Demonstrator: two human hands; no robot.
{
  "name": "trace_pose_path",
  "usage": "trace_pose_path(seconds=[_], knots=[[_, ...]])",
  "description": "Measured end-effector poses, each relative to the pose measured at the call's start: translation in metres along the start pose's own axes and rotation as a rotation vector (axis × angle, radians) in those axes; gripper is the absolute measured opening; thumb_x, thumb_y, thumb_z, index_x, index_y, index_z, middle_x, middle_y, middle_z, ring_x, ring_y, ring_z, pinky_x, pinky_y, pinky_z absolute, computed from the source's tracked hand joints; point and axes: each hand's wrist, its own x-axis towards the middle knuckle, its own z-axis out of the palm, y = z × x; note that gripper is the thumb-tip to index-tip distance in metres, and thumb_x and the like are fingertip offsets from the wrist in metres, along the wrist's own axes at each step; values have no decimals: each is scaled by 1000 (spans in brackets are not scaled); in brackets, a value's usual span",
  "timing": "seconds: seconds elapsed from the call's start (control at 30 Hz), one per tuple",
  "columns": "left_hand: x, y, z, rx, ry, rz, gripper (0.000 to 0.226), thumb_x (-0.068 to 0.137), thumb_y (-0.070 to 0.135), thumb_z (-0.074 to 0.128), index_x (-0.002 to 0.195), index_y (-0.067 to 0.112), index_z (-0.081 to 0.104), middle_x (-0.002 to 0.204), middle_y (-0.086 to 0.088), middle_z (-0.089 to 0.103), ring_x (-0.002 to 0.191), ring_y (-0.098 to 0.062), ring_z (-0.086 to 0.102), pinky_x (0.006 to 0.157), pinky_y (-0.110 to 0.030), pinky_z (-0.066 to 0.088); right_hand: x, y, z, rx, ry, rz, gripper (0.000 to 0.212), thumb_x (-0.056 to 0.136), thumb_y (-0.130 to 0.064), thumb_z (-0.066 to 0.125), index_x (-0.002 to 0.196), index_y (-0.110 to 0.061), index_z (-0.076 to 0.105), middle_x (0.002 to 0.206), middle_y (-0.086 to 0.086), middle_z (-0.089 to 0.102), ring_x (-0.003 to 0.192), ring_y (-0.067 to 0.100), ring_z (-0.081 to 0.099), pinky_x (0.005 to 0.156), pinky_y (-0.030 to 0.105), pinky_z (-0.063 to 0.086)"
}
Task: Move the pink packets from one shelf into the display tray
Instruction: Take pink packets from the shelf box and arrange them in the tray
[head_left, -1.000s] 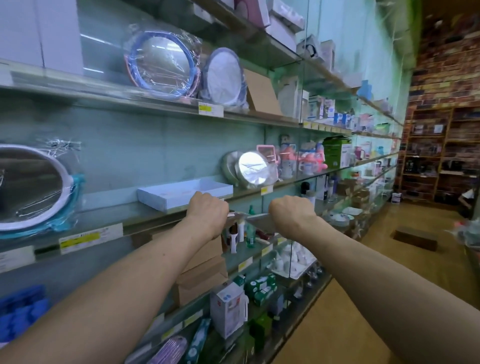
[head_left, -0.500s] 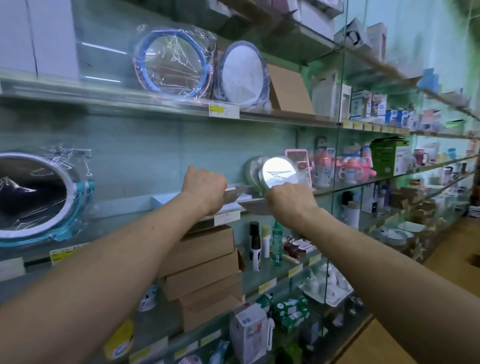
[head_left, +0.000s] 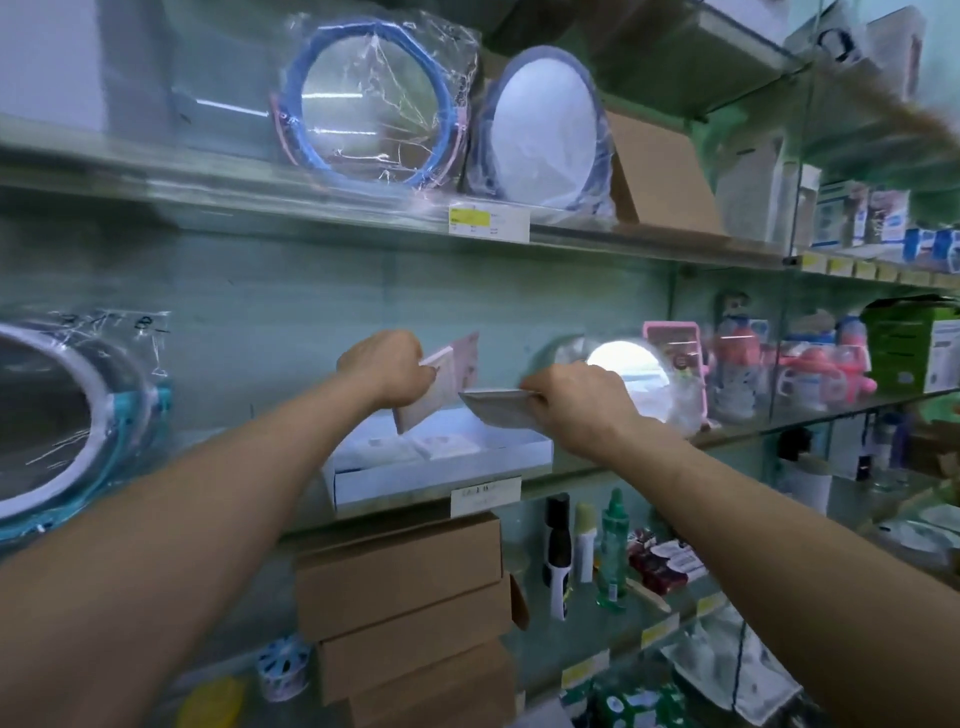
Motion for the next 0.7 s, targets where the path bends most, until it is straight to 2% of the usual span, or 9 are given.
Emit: trace_pose_path(seconds=[0.1,0.2,0.27,0.33,0.4,0.47,0.57,0.67,0.7], knots=[[12,-7,10,-92,-50,-68,30,90,30,53,69,10,58,78,-10,60,76,-30,55,61,-27,37,17,5,20,77,-24,-26,14,89,-11,45,78,-18,49,75,2,51,70,28,48,53,28,31],[22,-15,19,-149,-61,-140,24,88,27,57,70,11,58,84,-11,63,79,-30,57,64,-29,40,37,11,37,173,-40,-31,14,91,-12,43,77,-16,44,78,3,51,72,27,47,53,30,28],[25,-19,22,-204,-39,-189,9,85,19,62,89,11,65,97,-12,66,88,-29,60,72,-30,46,50,14,48,261,-47,-34,12,91,-14,44,79,-15,44,84,8,56,80,30,52,60,30,30],[26,-22,25,-298,-29,-268,36,85,9,61,121,10,58,102,-11,64,86,-27,60,69,-27,47,65,17,60,322,-43,-48,10,91,-16,46,84,-12,51,95,12,64,91,33,56,63,30,31],[27,-25,27,-384,-29,-329,46,87,4,56,131,12,50,87,-8,59,66,-22,54,55,-24,42,79,19,71,367,-25,-64,16,91,-17,46,96,-13,61,100,10,66,94,34,58,64,30,34],[27,-26,29,-436,-37,-402,35,87,3,57,120,15,58,85,-9,59,61,-18,50,54,-23,41,92,21,80,415,6,-74,21,91,-17,46,104,-16,63,103,9,67,95,33,59,65,30,37],[22,-27,29,-537,-46,-531,17,90,3,55,91,16,67,78,-6,61,64,-18,53,59,-25,48,107,17,92,547,31,-63,23,89,-16,49,105,-21,64,105,7,68,97,33,59,71,32,43],[17,-30,29,-670,-66,-652,7,89,12,60,87,9,67,78,-9,64,64,-19,58,68,-32,54,112,5,99,674,52,-94,23,89,-18,51,107,-23,66,107,3,68,101,30,59,77,32,45],[16,-32,29,-715,-74,-684,13,90,17,59,87,7,67,81,-11,65,66,-20,61,72,-34,55,112,0,101,709,62,-116,22,90,-18,52,106,-23,66,106,1,68,101,29,59,77,32,46]])
